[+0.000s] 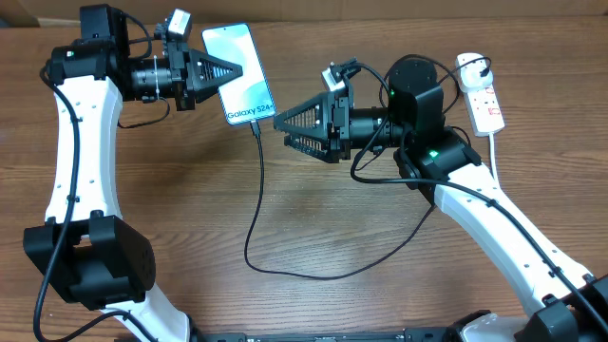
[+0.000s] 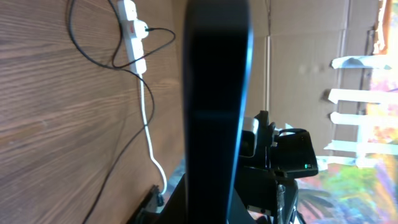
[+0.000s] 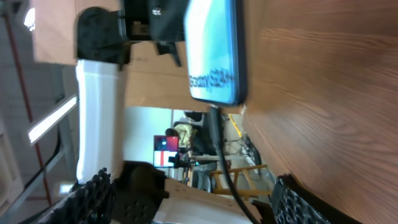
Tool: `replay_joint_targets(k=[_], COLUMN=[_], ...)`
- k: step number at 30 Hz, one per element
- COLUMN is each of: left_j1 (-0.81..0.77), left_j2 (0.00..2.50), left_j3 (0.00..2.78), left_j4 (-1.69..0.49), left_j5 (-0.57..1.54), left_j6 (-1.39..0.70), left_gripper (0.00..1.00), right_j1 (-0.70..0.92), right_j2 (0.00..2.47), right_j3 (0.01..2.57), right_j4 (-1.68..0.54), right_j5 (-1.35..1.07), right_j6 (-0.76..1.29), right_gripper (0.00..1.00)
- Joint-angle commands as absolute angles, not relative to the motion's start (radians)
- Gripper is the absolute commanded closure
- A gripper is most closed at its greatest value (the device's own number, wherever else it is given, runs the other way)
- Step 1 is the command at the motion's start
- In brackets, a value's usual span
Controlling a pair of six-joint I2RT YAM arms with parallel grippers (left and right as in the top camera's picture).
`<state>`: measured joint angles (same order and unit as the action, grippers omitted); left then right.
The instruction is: Plug charger to phone and switch on socket
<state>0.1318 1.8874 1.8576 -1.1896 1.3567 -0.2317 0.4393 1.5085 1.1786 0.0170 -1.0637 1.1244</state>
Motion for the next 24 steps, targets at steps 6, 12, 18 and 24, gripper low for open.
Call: replay_joint_targets(k=[6, 12, 18, 24], left_j1=[0.131, 0.123, 0.083, 0.062], left_j2=[1.887, 1.887, 1.887, 1.887], left_j3=[1.867, 1.867, 1.867, 1.867], left_j4=[-1.176, -1.176, -1.177, -1.177], left_j5=[1.427, 1.443, 1.448, 1.448], left_j6=[-0.249, -0.269, -0.278, -0.29], left_gripper=[0.96, 0.96, 0.96, 0.96], right_j1=[0.444, 0.471, 0.477, 0.477], right_j2=[1.515, 1.516, 1.516, 1.516], right_j3=[1.198, 1.198, 1.198, 1.198], right_j4=[-0.058, -0.058, -0.054, -0.043], right_j5=[-1.014, -0.979, -0.965, -0.962], right_j6=[1.038, 1.04, 1.05, 1.077], right_gripper=[0.32, 0.54, 0.7, 0.79])
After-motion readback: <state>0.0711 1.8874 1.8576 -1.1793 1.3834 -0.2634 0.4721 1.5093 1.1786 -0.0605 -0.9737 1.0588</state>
